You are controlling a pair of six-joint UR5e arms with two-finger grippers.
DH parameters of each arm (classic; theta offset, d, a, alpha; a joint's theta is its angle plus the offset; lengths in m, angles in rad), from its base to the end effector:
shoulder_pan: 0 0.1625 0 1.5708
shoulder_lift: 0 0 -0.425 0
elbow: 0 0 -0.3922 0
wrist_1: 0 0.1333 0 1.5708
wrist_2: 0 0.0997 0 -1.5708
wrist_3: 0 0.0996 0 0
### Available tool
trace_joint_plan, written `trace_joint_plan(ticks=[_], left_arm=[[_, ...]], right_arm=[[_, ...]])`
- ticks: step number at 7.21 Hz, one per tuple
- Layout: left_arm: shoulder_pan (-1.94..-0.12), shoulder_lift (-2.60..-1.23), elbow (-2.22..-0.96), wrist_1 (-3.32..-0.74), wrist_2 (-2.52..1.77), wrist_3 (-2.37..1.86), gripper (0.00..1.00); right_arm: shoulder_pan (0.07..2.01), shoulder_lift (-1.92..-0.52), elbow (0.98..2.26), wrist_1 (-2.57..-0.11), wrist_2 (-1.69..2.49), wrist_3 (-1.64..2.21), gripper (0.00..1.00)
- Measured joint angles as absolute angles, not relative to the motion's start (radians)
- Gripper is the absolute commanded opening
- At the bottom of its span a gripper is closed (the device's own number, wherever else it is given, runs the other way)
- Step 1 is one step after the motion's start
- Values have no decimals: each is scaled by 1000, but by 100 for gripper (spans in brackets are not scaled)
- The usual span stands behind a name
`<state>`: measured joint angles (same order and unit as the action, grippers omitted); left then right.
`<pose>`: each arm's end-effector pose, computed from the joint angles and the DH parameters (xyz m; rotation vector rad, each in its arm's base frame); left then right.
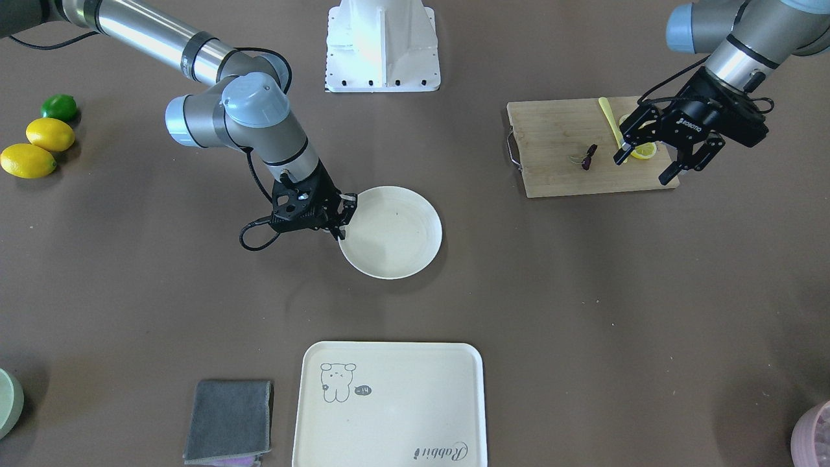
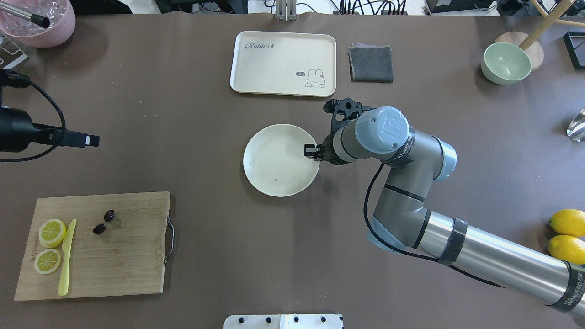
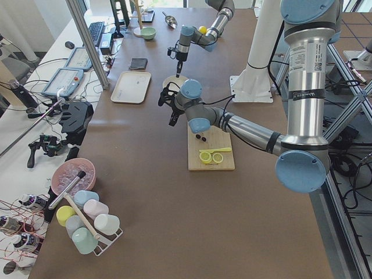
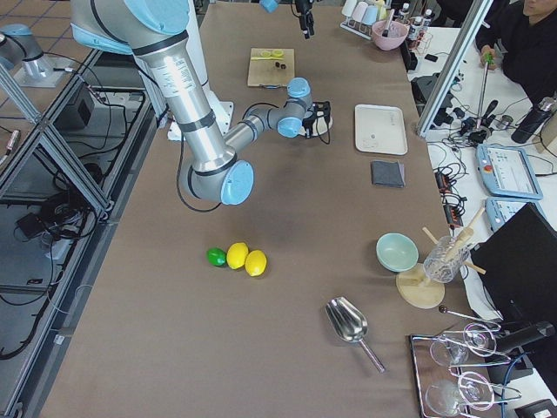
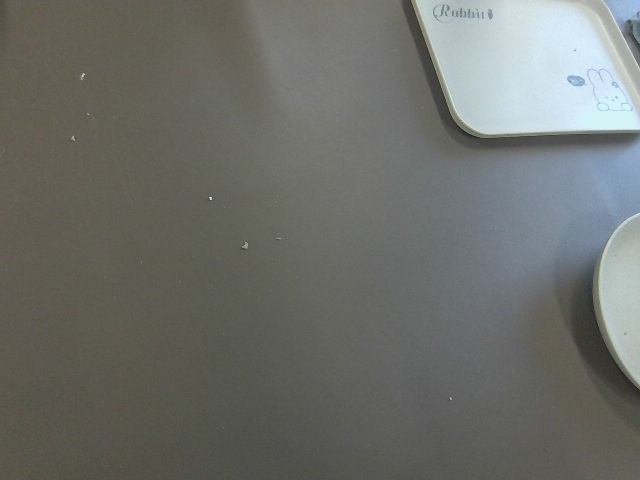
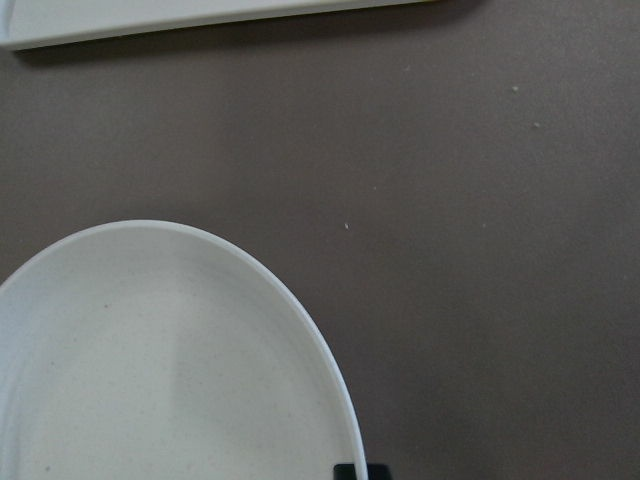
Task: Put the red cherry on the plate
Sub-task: 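Slide the white plate to table center with right gripper while left arm reaches out, then grasp a dark red cherry with left gripper while right arm withdraws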
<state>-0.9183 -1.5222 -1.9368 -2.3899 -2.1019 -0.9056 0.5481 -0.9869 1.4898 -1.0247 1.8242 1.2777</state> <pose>0.2206 -0.4252 0.4103 0.4552 1.1102 0.0796 -0.5506 -0.4631 0.2897 0.2162 -1.0456 0.0974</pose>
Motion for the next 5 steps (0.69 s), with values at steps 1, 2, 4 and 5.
trace_joint_plan(ticks=[1, 2, 4, 5], left_arm=[[-882, -1518, -1939, -2390, -2077, -905, 97], [-839, -1507, -1945, -2391, -2046, -904, 97], [-785, -1443, -1972, -2394, -2006, -890, 92], [-755, -1395, -1987, -2406, -1969, -875, 92]], right_arm=[[548, -981, 1483, -1024, 1833, 1292, 99], [548, -977, 1482, -1023, 1839, 1307, 100], [569, -976, 1493, -1021, 1858, 1320, 100], [605, -976, 1509, -1024, 1908, 1321, 100]])
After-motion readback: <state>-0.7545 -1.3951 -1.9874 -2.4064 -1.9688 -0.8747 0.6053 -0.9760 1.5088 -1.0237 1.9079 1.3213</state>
